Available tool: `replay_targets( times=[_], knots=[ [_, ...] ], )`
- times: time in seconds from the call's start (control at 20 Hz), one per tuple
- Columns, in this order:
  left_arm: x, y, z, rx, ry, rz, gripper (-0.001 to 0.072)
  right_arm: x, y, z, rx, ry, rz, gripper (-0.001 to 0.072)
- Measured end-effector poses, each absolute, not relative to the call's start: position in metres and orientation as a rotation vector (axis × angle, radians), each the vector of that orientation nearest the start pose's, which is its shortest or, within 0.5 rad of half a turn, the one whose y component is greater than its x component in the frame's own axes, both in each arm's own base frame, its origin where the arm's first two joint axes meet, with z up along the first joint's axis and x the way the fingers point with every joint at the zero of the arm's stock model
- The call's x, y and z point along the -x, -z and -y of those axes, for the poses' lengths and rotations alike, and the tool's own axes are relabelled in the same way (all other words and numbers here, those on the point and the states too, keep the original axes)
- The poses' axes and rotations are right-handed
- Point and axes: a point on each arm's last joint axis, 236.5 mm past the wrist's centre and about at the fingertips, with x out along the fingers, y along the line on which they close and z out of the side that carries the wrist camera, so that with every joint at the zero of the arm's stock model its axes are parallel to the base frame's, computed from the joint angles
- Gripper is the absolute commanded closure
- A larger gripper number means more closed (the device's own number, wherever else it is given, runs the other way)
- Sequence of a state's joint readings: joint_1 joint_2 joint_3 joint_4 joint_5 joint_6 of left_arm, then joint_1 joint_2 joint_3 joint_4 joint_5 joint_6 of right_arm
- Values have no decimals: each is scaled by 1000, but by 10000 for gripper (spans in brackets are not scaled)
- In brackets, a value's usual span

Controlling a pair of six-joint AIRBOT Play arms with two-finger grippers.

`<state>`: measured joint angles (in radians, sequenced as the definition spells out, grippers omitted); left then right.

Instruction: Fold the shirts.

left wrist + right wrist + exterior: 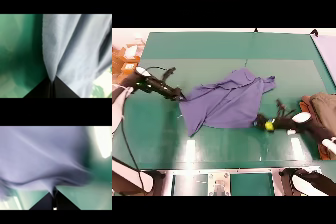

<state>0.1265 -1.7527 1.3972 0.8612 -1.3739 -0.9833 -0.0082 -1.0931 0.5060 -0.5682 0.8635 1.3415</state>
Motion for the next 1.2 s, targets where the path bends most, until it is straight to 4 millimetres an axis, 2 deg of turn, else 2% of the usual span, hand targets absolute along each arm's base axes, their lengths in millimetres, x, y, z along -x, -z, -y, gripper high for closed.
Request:
replay_targets(
  times=[0.05,0.15,0.2,0.3,0.4,0.5,0.6,0.7,0.8,0.85,0.9,0.95,1.05,1.2],
  knots=[
    [-416,35,90,348,710,-1369,683,-308,29,-142,-883,-326,-1212,696],
    [-417,-14,74,369,675,-1275,683,-351,-52,-110,-857,-365,-1009,696],
    [-418,-46,70,383,672,-1202,683,-365,-98,-92,-824,-383,-911,696],
    [-417,-128,66,401,675,-1001,683,-382,-196,-52,-749,-375,-695,695],
    [-407,-226,68,377,687,-750,683,-376,-291,-20,-643,-350,-503,695],
    [-383,-329,74,310,675,-482,683,-357,-377,1,-537,-303,-321,695],
    [-340,-426,85,229,645,-222,683,-328,-449,7,-428,-257,-161,695],
    [-286,-505,101,154,626,4,683,-298,-507,4,-328,-216,-18,696],
    [-236,-556,114,96,602,166,682,-273,-545,-5,-255,-187,91,695],
    [-215,-572,119,78,589,216,683,-264,-557,-9,-229,-178,126,695],
    [-203,-581,120,66,567,246,682,-258,-563,-13,-213,-174,144,695],
    [-195,-586,119,61,544,259,683,-254,-567,-14,-206,-169,156,695],
    [-192,-584,113,64,492,238,682,-257,-563,-9,-216,-159,146,696],
    [-218,-553,93,111,420,113,682,-280,-531,4,-294,-174,58,695]
  ],
)
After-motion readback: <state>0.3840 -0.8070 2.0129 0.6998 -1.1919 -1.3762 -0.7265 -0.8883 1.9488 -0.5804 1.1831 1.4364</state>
